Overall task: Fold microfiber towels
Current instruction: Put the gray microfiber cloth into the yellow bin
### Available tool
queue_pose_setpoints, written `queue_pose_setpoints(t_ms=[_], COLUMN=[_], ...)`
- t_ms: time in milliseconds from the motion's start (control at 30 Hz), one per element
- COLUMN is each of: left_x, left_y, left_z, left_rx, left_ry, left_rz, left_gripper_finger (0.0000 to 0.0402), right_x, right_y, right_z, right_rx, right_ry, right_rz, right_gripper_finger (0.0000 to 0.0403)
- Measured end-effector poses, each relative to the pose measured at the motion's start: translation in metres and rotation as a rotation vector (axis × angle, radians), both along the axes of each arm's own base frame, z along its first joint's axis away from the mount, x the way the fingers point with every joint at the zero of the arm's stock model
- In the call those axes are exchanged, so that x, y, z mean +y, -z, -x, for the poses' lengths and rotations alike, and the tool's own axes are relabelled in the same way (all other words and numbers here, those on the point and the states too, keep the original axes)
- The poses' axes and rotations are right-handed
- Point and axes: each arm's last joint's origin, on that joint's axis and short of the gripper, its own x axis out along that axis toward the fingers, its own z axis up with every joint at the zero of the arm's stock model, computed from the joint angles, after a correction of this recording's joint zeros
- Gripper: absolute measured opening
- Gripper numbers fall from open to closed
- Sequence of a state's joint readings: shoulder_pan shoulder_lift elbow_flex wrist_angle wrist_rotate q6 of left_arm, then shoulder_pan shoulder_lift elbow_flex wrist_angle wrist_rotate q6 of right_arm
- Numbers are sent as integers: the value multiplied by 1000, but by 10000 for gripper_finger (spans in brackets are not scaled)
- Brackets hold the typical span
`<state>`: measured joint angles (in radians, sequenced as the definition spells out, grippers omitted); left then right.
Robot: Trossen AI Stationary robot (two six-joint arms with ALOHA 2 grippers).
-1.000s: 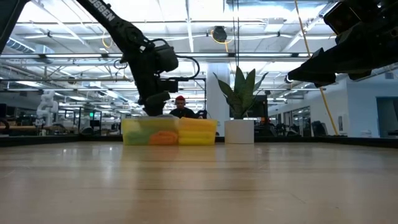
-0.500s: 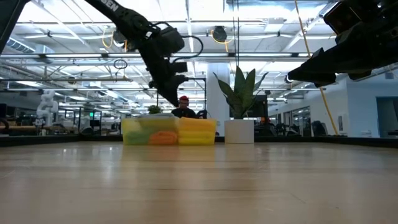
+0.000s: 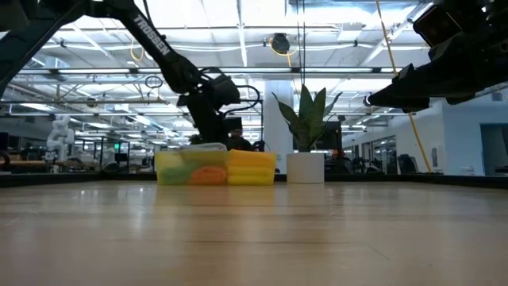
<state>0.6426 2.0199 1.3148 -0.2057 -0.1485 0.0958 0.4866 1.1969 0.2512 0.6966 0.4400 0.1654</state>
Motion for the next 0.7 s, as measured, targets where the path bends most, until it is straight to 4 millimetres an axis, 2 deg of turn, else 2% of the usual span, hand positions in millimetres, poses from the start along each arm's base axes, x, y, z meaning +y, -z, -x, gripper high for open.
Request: queue_pose_setpoints(t_ms=[100,167,333,467,567,700], left_x=[-3,-7,-26,-47,-58,-63], left_y=[-1,-10,-53,-80,-83,-68], left_z=[-1,-1,1,11,20,27], left_rx=[24,37,-9,6,49,111], left_ry=[-7,3,46,93,166,228], left_rz=[-29,-46,-102,-69,46,222], left_gripper_finger=[21,21,21,21,21,21], right_x=[0,0,0,0,0,0], right_y=[0,0,0,0,0,0], right_z=[0,0,0,0,0,0], right_rx=[0,0,-1,0,0,-1], right_ry=[0,0,0,1,1,2], right_rz=[1,1,0,-3,-4,-6], right_gripper_finger=[176,176,176,176,176,176])
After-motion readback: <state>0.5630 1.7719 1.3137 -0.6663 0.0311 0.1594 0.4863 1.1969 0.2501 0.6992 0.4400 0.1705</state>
